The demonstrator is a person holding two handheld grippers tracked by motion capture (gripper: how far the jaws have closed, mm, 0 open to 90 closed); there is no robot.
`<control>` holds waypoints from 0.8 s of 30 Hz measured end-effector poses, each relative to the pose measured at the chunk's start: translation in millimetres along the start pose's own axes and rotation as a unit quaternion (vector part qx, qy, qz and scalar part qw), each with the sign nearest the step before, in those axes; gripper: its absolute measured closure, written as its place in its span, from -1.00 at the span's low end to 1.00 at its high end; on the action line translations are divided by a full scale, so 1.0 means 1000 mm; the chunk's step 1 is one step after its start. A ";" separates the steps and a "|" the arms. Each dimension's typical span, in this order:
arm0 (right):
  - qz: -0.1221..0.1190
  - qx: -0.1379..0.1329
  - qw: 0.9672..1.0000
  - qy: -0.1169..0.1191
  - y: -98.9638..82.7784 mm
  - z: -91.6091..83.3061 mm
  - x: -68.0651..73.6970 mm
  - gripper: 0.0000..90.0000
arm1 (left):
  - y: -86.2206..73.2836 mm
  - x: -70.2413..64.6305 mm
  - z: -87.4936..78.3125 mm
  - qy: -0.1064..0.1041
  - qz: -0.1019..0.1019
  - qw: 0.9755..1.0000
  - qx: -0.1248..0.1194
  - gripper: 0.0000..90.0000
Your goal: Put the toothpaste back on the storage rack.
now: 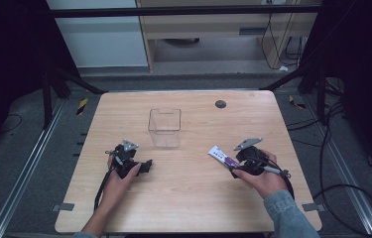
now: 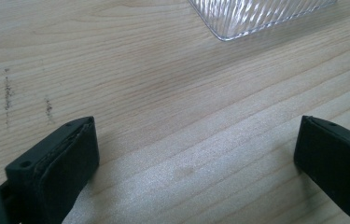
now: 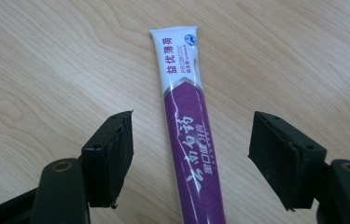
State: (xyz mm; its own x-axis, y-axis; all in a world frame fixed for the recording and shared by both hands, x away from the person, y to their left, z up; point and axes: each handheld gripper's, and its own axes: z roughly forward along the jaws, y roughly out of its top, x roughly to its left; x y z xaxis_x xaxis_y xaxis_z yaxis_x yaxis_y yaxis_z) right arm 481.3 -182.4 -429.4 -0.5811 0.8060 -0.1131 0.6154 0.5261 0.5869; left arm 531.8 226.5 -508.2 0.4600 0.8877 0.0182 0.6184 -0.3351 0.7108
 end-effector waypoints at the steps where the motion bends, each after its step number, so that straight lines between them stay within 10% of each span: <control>1: 0.000 0.000 1.000 0.000 0.000 0.000 0.000 -0.32 | 0.000 0.000 0.000 0.000 0.000 1.000 0.000 -1.00; 24: -0.010 0.025 0.999 0.039 0.027 0.009 -0.011 -0.23 | 0.000 0.000 0.000 0.000 0.001 1.000 0.001 -1.00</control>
State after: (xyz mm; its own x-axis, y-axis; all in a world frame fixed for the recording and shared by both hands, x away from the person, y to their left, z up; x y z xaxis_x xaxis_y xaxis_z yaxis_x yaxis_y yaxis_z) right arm 508.7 -174.4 -419.9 -0.6327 0.7720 -0.0603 0.6278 0.5570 0.5437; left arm 531.8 226.7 -508.1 0.4612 0.8871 0.0202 0.6186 -0.3378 0.7094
